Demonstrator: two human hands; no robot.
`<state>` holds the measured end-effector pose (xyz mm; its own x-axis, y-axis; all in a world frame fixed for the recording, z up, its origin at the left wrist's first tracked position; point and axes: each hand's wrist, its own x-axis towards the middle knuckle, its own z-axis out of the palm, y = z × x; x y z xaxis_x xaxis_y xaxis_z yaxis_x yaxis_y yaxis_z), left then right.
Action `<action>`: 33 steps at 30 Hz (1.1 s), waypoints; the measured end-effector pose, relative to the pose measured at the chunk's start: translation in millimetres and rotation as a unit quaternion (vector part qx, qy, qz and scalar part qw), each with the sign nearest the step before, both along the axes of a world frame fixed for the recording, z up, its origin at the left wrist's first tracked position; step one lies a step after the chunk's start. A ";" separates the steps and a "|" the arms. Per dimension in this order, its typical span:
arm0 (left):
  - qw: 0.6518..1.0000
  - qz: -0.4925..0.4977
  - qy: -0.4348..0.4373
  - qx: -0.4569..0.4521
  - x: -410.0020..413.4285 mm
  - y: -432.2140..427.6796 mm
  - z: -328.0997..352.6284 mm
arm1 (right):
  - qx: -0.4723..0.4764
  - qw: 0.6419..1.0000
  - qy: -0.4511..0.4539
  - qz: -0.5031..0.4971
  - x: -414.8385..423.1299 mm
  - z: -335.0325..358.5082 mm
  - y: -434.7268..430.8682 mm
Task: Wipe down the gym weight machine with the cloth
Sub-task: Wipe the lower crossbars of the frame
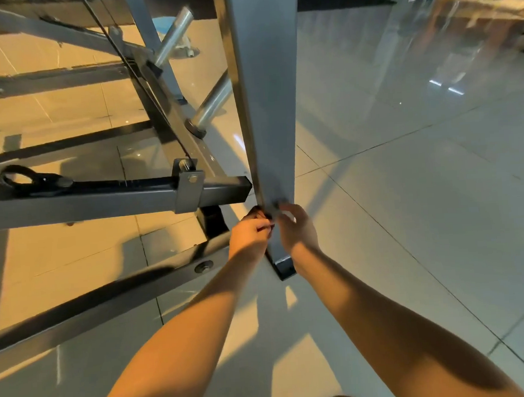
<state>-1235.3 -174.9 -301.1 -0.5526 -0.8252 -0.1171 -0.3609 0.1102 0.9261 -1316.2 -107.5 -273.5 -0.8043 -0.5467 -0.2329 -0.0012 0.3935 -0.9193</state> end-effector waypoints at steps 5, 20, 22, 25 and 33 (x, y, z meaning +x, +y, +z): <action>0.982 0.006 0.169 0.084 22.8 24.1 11.2 | -0.050 0.984 -0.168 0.021 21.4 -13.2 10.5; 0.988 -0.129 -0.071 -0.044 22.9 -1.9 -36.1 | -0.133 0.943 -0.221 -0.211 -4.7 -45.3 2.8; 0.991 -0.124 -0.044 -0.039 25.5 -3.5 -40.3 | -0.164 0.944 -0.199 -0.205 -3.8 -44.0 -6.9; 0.991 -0.111 -0.002 -0.078 25.2 -5.4 -50.7 | -0.199 0.954 -0.118 -0.190 -0.2 -51.4 -11.2; 0.991 -0.107 -0.011 -0.080 22.1 -6.1 -60.2 | -0.121 0.939 -0.210 -0.243 0.6 -91.2 -15.9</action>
<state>-1213.2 -181.1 -361.3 -0.7158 -0.6983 -0.0085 -0.3329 0.3305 0.8831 -1315.6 -123.4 -364.7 -0.8376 -0.2158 -0.5019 0.5073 0.0339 -0.8611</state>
